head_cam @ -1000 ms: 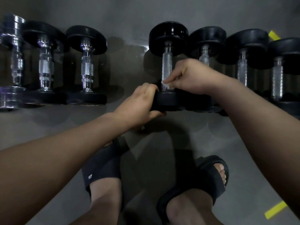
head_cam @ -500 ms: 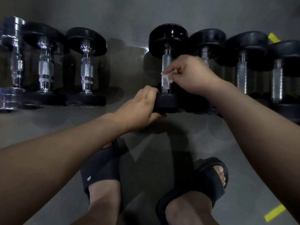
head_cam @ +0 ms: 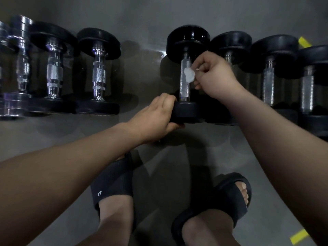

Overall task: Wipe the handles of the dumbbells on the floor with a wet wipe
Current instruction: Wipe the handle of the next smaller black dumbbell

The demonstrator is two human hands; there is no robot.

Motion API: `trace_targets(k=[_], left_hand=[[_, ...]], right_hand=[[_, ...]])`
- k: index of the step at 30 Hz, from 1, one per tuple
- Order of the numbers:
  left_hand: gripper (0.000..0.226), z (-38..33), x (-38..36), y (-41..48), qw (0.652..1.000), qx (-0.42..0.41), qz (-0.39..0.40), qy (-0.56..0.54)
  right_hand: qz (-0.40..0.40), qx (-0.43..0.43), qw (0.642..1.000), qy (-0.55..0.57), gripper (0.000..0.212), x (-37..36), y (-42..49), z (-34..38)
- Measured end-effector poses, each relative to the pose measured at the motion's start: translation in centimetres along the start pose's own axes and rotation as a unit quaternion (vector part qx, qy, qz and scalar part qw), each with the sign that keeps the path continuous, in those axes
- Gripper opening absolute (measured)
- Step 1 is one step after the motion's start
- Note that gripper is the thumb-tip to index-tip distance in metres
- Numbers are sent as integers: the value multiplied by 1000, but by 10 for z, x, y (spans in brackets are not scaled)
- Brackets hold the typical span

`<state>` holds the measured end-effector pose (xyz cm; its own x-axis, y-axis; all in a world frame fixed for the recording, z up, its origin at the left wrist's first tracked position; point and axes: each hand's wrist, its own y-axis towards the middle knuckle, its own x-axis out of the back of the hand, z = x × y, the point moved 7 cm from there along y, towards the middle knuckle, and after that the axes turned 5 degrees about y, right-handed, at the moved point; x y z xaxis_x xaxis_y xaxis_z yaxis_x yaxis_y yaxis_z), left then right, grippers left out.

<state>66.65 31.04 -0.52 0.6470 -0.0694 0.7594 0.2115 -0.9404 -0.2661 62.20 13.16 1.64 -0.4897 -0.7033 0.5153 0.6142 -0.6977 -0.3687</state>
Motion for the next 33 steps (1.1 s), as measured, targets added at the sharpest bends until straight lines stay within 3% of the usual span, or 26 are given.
trace_targets(k=[4,7,13,19,25,29,33], left_hand=[[63,-1,0,1,1000,1,3,1],[64,-1,0,1,1000,3,7,0],[64,-1,-1,0,1000,9,7,3],[63,0,0,1,1000,9,15,4],[64,1,-2,1,1000,6,6,14],[65,2,-3,1,1000,7,4,12],[64,1,-2,1,1000,5,0,11]], right_hand=[[-15,9,999,-34,12,3,-6,-1],[-9,95,988,-125,8,-3,-8,6],[-108,169,968,-149,13,-3,1,21],[-39,251,941,-223,21,-17,-18,20],[-135,227,933,-244,24,-16,7,30],[-111,269,911,-291,20,-23,3,31],[-98,314,904,-273,31,-22,-3,32]])
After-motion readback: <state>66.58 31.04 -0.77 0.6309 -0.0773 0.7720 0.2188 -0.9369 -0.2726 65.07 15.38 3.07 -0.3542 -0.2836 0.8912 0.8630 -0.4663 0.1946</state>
